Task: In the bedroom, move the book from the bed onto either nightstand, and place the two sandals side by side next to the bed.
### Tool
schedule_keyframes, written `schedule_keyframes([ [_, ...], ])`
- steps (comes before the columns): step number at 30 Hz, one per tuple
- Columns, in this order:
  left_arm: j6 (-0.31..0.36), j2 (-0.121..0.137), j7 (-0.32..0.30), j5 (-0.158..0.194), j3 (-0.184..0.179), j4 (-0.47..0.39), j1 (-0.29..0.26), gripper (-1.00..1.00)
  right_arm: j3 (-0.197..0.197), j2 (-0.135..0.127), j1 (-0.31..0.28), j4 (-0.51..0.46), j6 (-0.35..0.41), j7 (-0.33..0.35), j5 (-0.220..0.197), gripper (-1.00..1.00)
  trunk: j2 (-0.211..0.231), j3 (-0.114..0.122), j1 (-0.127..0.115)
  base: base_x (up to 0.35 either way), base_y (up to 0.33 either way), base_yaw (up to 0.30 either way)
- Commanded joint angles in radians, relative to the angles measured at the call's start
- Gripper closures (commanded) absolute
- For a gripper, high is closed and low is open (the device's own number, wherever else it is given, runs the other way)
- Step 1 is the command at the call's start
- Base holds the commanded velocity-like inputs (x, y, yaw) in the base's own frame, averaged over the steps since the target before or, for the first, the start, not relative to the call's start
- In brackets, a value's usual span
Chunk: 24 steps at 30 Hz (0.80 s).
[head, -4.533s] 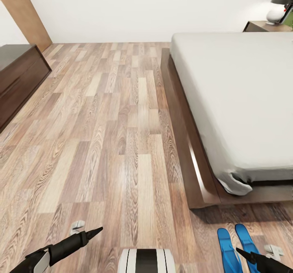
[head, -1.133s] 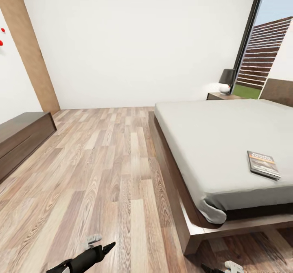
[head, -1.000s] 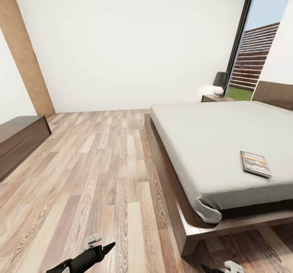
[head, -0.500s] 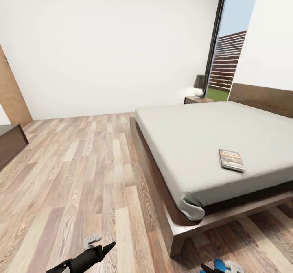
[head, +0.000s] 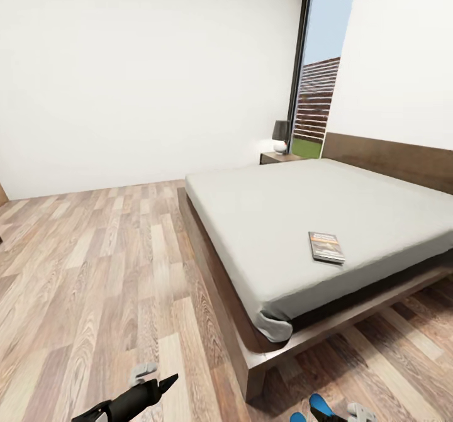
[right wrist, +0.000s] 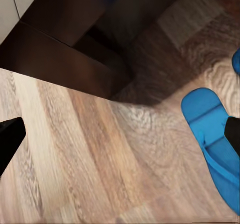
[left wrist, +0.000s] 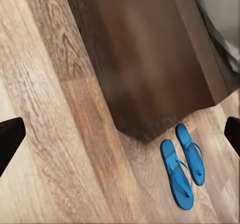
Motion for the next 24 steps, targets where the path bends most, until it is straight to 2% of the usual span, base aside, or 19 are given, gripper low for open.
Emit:
schedule_keyframes([
  [1, -0.004, 0.0, -0.003, 0.005, -0.003, 0.002, 0.0, -1.0, -0.003, 0.0, -0.001, 0.001, -0.003, 0.003, 0.003, -1.0, 0.007, 0.003, -0.004, 0.0, 0.0, -0.259],
  [24, -0.004, 0.001, -0.003, 0.005, -0.003, 0.002, 0.0, -1.0, -0.003, 0.0, -0.001, 0.001, -0.003, 0.003, 0.003, -1.0, 0.168, 0.097, -0.092, 0.0, 0.0, -0.259],
])
